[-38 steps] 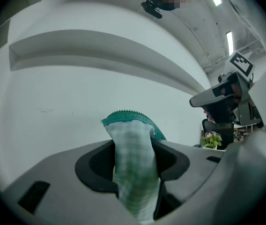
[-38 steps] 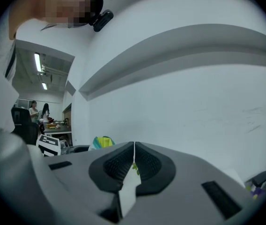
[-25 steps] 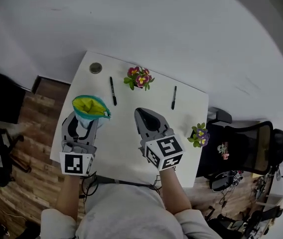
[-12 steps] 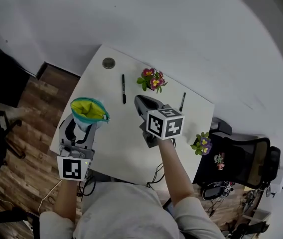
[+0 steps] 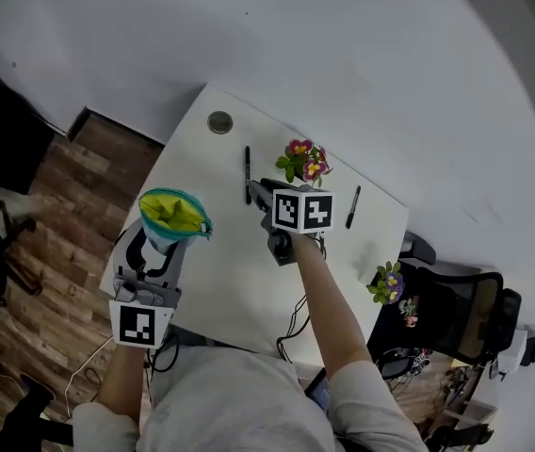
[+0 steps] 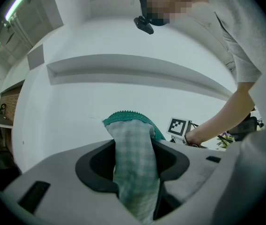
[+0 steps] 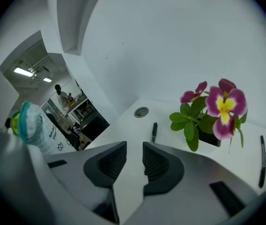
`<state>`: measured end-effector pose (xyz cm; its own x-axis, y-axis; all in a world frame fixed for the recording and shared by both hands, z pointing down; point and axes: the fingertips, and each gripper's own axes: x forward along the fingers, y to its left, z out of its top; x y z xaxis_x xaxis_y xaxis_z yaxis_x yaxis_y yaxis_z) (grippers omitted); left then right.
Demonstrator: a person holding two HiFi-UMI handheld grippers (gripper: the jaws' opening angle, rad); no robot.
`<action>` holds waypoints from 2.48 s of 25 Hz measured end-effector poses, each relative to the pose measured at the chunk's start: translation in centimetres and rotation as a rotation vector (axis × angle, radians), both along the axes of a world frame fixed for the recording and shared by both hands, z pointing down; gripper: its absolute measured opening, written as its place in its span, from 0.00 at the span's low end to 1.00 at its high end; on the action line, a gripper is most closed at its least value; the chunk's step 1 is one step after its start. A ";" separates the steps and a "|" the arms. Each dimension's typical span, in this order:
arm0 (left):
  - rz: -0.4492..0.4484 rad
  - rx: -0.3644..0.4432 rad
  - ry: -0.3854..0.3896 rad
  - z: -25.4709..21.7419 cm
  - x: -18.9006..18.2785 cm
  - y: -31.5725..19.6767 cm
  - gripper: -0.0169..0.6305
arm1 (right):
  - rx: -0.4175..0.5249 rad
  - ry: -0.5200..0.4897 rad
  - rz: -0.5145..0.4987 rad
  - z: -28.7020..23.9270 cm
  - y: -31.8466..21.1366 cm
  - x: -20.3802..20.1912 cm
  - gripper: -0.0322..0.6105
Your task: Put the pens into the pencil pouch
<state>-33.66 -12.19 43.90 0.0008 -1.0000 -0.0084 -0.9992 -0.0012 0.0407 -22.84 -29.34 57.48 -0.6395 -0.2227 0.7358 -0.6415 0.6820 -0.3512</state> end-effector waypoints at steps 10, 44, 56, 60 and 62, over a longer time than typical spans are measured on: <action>-0.002 0.000 0.015 0.4 -0.3 -0.2 0.36 | 0.016 0.177 0.019 4.9 -2.9 -0.1 0.23; 0.143 0.003 0.020 0.3 1.1 -4.8 0.36 | 0.187 -0.216 0.113 -4.1 -2.5 -0.7 0.14; 0.289 0.022 0.023 -1.0 9.1 -6.6 0.36 | 0.337 -0.444 0.202 -12.4 -0.6 6.7 0.14; 0.339 0.032 0.023 -1.4 11.5 -6.8 0.36 | 0.423 -0.485 0.204 -15.6 0.9 8.9 0.14; 0.368 0.034 0.026 -1.5 12.9 -7.0 0.36 | 0.471 -0.513 0.204 -17.3 1.6 10.2 0.14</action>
<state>-20.77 -19.14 42.43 0.3602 -0.9317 -0.0465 -0.9301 -0.3625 0.0595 -12.69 -27.76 40.18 -0.7902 -0.5938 0.1513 -0.6057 0.7192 -0.3405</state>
